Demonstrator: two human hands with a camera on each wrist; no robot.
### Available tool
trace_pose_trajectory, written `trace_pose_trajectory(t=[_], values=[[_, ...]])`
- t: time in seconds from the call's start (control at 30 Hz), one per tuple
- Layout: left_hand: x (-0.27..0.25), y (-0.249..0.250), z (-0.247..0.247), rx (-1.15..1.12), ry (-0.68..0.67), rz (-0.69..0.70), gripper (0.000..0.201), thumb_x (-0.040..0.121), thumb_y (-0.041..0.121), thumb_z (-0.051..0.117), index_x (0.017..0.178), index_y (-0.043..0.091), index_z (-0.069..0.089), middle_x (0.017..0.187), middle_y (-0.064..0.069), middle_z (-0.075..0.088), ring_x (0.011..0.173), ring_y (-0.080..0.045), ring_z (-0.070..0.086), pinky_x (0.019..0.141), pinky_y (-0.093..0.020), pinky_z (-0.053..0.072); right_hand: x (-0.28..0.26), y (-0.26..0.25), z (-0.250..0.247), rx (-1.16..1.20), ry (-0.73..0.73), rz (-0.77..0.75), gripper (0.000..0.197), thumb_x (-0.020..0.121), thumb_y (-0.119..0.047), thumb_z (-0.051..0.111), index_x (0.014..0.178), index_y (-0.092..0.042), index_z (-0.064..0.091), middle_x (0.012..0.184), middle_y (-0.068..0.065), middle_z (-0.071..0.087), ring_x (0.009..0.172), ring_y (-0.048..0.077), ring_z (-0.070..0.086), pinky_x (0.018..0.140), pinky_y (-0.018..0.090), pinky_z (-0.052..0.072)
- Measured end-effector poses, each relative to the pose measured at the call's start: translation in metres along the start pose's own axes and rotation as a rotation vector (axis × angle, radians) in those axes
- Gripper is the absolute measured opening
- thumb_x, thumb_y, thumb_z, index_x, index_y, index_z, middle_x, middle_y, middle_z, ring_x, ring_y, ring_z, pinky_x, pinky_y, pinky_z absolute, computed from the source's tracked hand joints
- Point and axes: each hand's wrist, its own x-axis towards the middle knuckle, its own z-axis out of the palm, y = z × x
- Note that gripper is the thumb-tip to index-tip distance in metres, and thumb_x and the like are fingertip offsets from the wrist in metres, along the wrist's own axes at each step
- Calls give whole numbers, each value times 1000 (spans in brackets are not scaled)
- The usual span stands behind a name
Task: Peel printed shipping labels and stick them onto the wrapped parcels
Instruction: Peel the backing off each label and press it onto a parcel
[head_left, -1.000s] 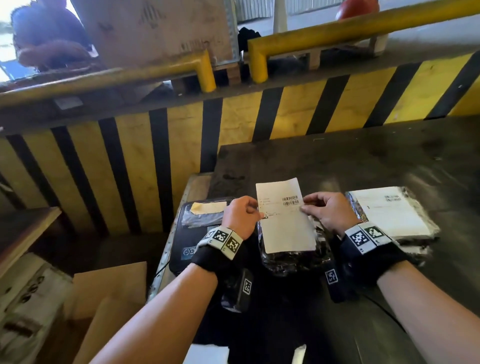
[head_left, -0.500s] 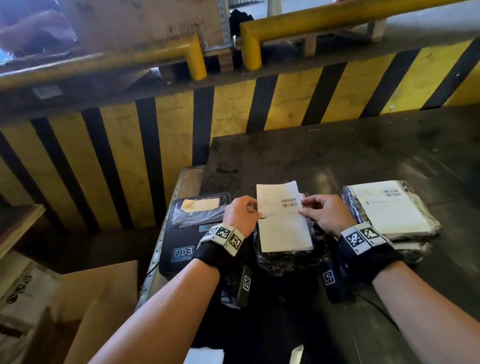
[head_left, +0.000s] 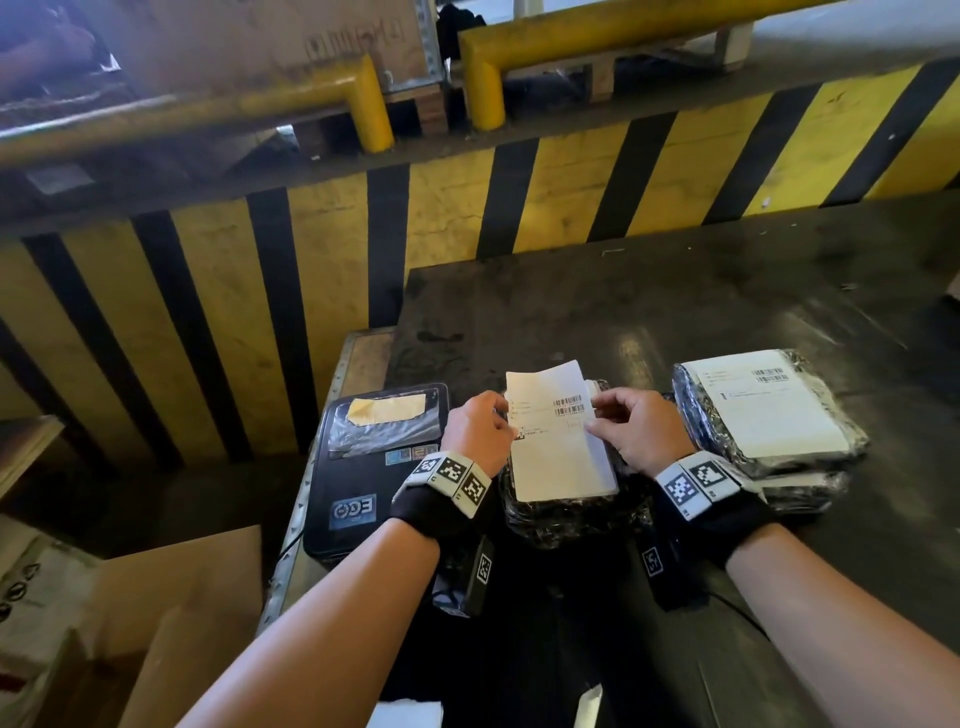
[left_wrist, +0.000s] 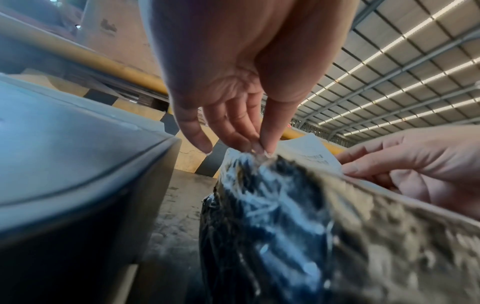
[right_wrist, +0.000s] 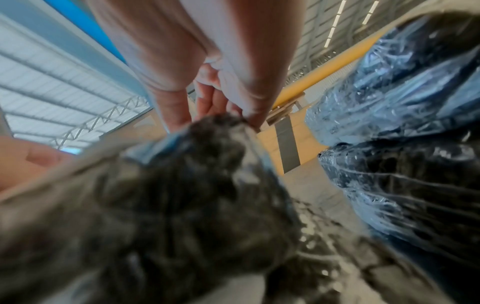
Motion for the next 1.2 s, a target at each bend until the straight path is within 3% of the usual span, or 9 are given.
trace_pose_trajectory(t=[0.13,0.23,0.43,0.6,0.73,0.8,0.87,1.07,1.2], values=[[-7,7,-3,108,33,25,36,86,15,65,117,15,47,115,-5,58,106,-25,58,84,-35,47,-3,1,6,-87,83,-33,57,73,-13,77,124,-10,51,122,8,52,89,14,58,81,21,45],[-16,11,-12,209,17,121,45,88,18,63,127,14,42,130,-6,48,117,-27,53,90,-36,44,-4,-2,3,-159,87,-68,56,74,-10,74,125,-6,48,129,11,42,108,22,53,94,22,38],[-49,-11,-3,497,-309,518,58,97,37,46,148,17,26,156,-6,26,142,-23,27,115,-41,27,10,-37,8,-446,-163,-270,46,89,-14,54,133,-6,46,139,10,48,128,23,44,107,26,29],[-52,-28,2,643,-354,530,56,101,45,28,152,26,12,161,0,2,148,-15,4,119,-42,14,25,-56,32,-749,-439,-215,26,95,-21,41,116,-9,49,133,8,50,124,25,47,101,33,34],[-55,-29,5,599,-339,524,56,101,45,25,152,27,11,161,1,0,148,-14,2,120,-41,10,36,-52,17,-926,-529,-23,45,99,-36,30,141,-19,34,154,-2,28,140,20,29,112,53,15],[-56,-30,8,584,-315,533,55,101,44,26,151,27,12,161,1,0,148,-15,2,120,-41,9,41,-58,8,-1015,-548,19,45,99,-35,30,138,-15,41,149,2,37,136,24,37,110,50,22],[-57,-31,9,562,-306,535,54,101,44,27,151,28,13,161,1,0,148,-15,2,119,-41,8,46,-71,10,-1097,-566,-25,42,100,-31,31,134,-12,46,143,6,46,130,26,44,106,46,30],[-57,-37,14,524,-248,543,52,101,43,31,150,26,22,161,-2,8,148,-16,8,119,-41,10,36,-98,54,-1024,-669,-199,39,100,-28,29,134,-15,43,143,0,43,133,24,39,109,56,20],[-57,-38,16,497,-241,544,53,101,42,32,150,26,21,161,-1,7,148,-16,7,118,-44,10,45,-85,44,-1014,-642,-114,32,96,-29,33,123,-21,48,135,-3,51,127,24,45,108,60,17]])
